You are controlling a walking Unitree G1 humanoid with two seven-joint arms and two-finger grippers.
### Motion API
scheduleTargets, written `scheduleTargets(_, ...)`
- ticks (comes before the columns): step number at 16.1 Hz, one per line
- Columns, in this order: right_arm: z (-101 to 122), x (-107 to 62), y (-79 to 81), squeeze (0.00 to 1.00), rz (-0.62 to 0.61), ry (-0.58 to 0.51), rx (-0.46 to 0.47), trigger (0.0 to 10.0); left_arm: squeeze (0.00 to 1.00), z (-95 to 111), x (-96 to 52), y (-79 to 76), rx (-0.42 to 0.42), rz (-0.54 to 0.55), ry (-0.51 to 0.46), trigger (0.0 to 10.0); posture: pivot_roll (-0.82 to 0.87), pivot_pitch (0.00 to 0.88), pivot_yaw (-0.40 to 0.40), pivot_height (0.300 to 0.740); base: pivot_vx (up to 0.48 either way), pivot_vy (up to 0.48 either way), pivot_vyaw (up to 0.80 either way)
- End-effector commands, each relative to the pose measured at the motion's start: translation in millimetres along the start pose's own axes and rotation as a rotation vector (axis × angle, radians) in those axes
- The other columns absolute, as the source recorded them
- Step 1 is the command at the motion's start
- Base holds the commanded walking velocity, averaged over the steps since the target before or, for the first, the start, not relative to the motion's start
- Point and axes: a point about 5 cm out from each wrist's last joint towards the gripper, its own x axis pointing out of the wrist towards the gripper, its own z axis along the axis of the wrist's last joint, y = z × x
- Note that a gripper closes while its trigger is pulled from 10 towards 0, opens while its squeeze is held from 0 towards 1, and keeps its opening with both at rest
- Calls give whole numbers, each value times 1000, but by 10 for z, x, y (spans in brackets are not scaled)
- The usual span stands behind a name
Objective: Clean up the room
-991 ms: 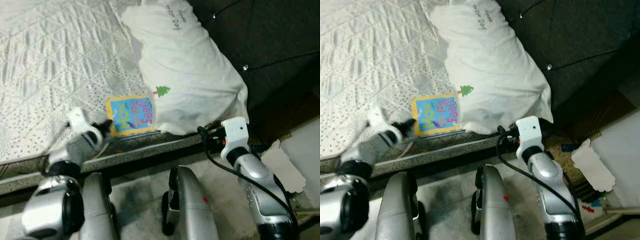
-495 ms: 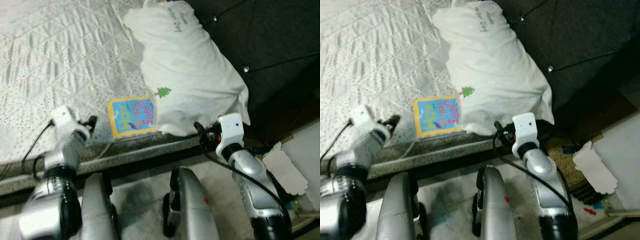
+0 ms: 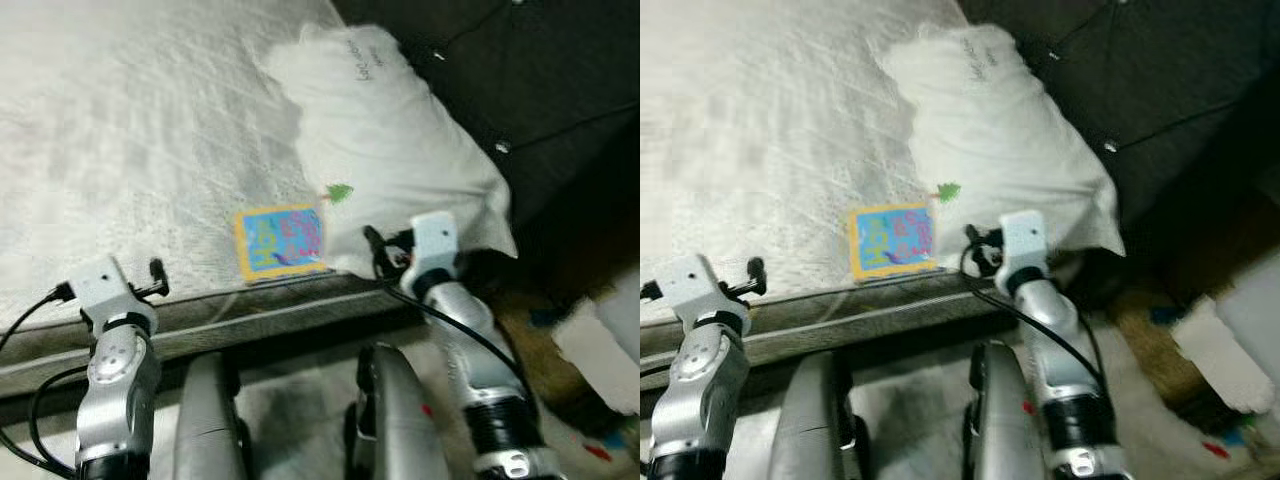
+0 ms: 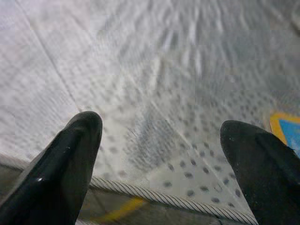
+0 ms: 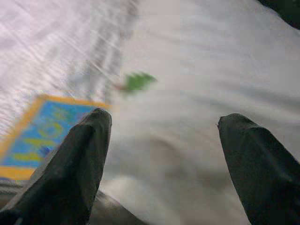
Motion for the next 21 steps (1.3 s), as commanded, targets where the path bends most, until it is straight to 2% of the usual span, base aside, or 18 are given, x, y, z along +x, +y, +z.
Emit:
scheduleTargets(1,-15,6,-35,0,-21,1,-2,10000,1000,32,-36,-10,25,2,-29,10000,105,45,-19,575,0,0,0)
scheduleTargets(2,8,46,-15,0,-21,-12,12,10000,1000,38,-59,-1,38,14,-45,10000,116,24,-11,575,0,0,0)
scheduleTargets(3,63,148,30,0,-11,-37,42,10000,1000,56,-53,3,91,30,-75,10000,124,0,-3,575,0,0,0)
scheduleTargets(4,93,187,54,0,1,-50,54,10000,851,61,-32,-3,125,36,-87,10000,125,0,-3,575,0,0,0)
scheduleTargets(5,127,222,76,0,9,-65,63,10000,0,71,2,-38,173,28,-100,10000,131,0,-5,575,0,0,0)
scheduleTargets(6,190,283,134,0,30,-98,74,10000,0,100,72,-86,264,55,-113,10000,138,0,-11,575,0,0,0)
scheduleTargets(7,190,283,134,0,30,-98,74,10000,0,100,72,-86,264,55,-113,10000,138,0,-11,575,0,0,0)
scheduleTargets(8,240,332,209,0,46,-125,86,10000,0,167,92,-155,202,-45,-150,10000,147,0,-17,575,0,0,0)
scheduleTargets(9,269,364,246,0,52,-141,90,10000,0,204,94,-176,155,-88,-172,10000,147,0,-21,580,0,0,0)
scheduleTargets(11,323,446,278,0,53,-161,93,10000,0,239,148,-200,96,-107,-183,10000,151,0,-28,595,0,0,0)
scheduleTargets(13,313,488,268,0,44,-165,94,10000,0,255,179,-217,108,-89,-198,10000,148,0,-27,620,0,0,0)
scheduleTargets(21,260,550,275,0,47,-186,84,10000,0,240,277,-396,133,-156,-207,10000,135,0,-20,725,0,0,0)
